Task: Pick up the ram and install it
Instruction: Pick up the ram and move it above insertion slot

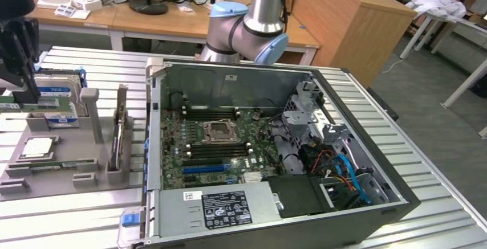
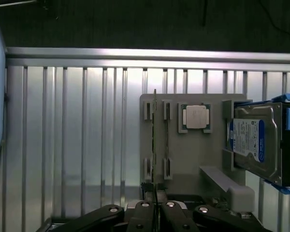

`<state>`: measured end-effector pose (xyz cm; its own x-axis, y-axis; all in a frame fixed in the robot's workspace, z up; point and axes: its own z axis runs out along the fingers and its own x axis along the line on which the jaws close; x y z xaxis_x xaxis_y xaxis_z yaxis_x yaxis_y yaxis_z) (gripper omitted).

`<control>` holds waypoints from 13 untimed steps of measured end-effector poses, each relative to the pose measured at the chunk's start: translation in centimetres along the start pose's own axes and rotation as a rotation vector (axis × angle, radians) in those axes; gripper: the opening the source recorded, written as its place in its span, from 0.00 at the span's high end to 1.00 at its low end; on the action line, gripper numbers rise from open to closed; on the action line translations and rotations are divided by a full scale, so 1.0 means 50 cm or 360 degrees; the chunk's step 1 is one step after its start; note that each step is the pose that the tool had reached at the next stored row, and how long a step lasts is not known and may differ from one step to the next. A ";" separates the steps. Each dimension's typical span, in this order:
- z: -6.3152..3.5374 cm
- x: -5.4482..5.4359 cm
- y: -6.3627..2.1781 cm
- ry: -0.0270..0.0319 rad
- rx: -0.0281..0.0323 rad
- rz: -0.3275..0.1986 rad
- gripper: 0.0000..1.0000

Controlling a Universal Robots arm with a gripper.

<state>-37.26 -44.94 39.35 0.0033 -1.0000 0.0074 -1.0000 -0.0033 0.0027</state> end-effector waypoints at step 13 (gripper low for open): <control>-0.031 0.000 0.000 0.00000 0.00000 0.0000 0.88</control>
<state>-37.26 -44.95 40.90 0.0034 -1.0000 0.0074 -1.0000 -0.0033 0.0027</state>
